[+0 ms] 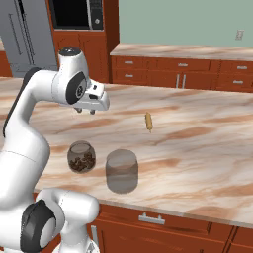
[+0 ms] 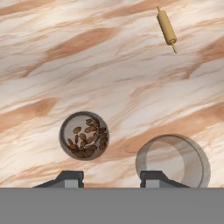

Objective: Pick the jar and jar from the dining table and place them in the open cabinet. Close the cabinet after placing the objects.

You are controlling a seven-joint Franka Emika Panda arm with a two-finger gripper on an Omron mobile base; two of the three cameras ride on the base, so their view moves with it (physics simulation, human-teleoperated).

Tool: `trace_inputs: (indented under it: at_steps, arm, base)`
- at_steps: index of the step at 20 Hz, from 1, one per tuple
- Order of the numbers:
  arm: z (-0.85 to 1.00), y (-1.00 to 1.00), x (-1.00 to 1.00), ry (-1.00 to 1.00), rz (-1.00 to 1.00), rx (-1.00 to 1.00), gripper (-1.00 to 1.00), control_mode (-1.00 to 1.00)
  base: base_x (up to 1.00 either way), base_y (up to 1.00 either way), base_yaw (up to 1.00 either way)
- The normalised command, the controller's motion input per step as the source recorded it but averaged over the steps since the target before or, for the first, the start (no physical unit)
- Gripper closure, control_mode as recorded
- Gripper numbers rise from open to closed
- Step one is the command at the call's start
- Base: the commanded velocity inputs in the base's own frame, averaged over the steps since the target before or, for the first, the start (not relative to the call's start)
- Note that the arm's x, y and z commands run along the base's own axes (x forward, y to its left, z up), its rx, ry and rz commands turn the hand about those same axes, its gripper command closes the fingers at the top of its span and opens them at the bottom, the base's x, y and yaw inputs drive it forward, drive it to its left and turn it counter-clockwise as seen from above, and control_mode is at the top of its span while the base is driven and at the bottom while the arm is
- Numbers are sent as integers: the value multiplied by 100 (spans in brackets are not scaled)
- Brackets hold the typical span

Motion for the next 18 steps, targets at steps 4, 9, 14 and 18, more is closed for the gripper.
trace_inputs:
  at_steps: [4,9,14,18]
  arm:
    - [-5,0,-9,0,0,1,-100,-100]
    - [-7,-22,-48,7,0,1,-100,-100]
    - [-9,-24,-80,7,0,0,-100,-100]
    - [-34,-2,-49,0,1,-6,-100,-100]
  base:
    - [0,0,0]
    - [0,0,0]
    - [0,0,0]
    - [0,0,0]
